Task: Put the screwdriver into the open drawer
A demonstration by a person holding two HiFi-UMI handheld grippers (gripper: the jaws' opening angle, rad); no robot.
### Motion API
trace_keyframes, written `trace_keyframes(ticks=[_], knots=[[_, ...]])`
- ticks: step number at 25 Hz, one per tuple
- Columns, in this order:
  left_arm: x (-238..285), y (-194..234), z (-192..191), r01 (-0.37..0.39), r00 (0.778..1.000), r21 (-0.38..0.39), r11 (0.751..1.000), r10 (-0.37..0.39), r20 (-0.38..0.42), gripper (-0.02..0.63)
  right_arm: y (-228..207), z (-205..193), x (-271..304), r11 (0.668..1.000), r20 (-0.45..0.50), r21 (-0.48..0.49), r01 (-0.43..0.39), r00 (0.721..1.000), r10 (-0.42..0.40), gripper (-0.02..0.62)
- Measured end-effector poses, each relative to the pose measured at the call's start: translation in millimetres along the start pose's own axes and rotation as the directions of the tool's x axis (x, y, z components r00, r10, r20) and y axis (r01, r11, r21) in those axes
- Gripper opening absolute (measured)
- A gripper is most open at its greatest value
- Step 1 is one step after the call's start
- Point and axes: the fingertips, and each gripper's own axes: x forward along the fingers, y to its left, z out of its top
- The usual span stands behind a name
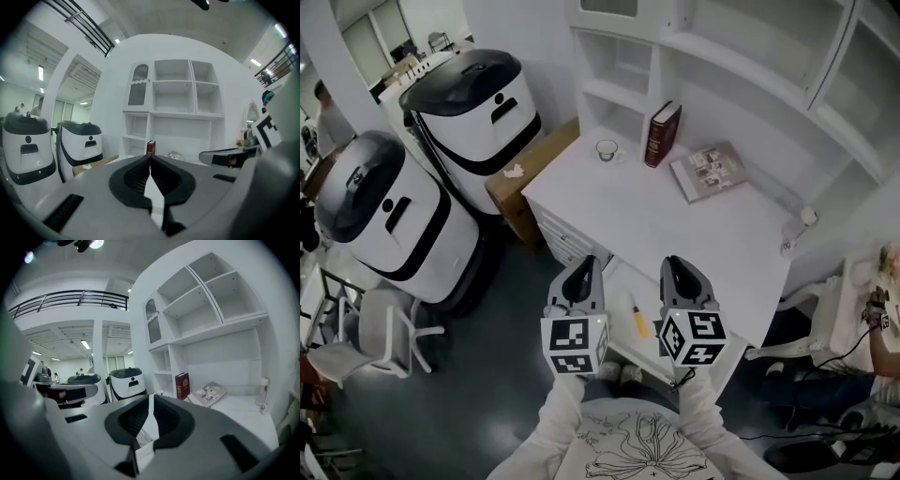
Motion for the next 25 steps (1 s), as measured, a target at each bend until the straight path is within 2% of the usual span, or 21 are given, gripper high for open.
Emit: trace_keyframes(ticks=[9, 25], knots=[[-10.3, 3.2, 18.6, -0.02, 0.999, 0.014, 1.0, 0.019, 0.044, 0.008, 7.2, 20.5, -5.5, 1.0, 0.054, -0.024, -0.008, 0.998, 0.01, 0.02], [-4.0, 5.1, 21.5, -0.009, 0.999, 0.018, 1.0, 0.008, 0.047, 0.008, 5.9, 23.3, -1.1, 0.999, 0.051, -0.034, 0.002, 0.999, 0.0, 0.014]])
